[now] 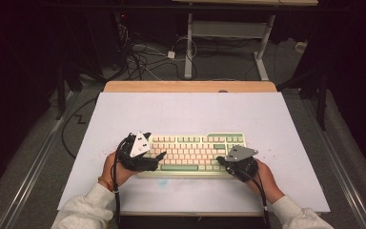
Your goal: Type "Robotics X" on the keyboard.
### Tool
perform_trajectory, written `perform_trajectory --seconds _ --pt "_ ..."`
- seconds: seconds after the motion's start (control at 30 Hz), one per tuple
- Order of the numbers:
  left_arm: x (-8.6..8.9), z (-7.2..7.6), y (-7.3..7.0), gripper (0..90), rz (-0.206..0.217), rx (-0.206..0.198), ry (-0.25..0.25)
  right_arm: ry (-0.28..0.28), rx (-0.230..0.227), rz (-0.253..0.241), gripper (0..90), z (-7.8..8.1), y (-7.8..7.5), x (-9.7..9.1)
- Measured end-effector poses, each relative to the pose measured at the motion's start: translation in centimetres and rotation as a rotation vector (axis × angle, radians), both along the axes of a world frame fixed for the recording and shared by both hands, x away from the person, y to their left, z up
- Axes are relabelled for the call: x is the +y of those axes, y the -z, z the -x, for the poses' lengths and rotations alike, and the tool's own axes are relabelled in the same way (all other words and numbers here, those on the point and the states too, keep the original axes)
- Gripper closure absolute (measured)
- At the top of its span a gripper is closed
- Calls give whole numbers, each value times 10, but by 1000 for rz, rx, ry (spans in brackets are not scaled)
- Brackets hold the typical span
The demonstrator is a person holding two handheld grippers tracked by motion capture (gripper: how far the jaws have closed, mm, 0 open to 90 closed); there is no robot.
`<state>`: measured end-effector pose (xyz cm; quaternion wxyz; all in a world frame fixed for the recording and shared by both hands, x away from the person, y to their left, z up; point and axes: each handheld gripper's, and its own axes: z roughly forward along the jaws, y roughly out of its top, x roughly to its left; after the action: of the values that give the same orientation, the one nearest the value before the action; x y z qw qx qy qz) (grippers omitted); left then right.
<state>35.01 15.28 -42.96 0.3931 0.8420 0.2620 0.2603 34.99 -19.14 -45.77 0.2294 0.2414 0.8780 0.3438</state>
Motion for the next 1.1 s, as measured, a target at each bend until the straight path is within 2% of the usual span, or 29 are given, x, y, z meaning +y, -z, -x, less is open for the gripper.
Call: perform_trajectory --seconds 0.1,0.17,0.2,0.27,0.3,0.37,0.4,0.5,0.6,0.73,0.83,1.1 --pt "-1 -1 0 201 -2 5 7 -3 0 9 900 0 -1 0" --pt "-2 -2 -2 251 -8 11 10 0 -1 6 900 0 0 0" --pt "-2 -2 -3 307 -6 13 20 0 -1 6 900 0 0 0" --pt "-2 -3 -4 340 -6 6 23 2 -1 4 900 0 0 0" --pt "-2 -4 -4 385 -3 23 30 2 -1 4 900 0 0 0" --pt "-3 -5 -4 417 -12 12 29 2 -3 4 900 0 0 0" --pt "-3 -5 -4 437 -7 29 33 2 -3 4 900 0 0 0" --pt "-4 -7 -5 516 -5 35 28 2 -4 5 900 0 0 0" --pt "-5 -9 -5 718 11 56 46 3 -4 5 900 1 0 0" --pt "-9 -12 -4 844 -3 70 62 2 -3 6 900 0 0 0" --pt "-13 -15 -2 877 -16 88 72 2 -4 6 900 0 0 0" --pt "-28 -23 7 877 -52 134 101 4 -5 8 900 1 0 1"
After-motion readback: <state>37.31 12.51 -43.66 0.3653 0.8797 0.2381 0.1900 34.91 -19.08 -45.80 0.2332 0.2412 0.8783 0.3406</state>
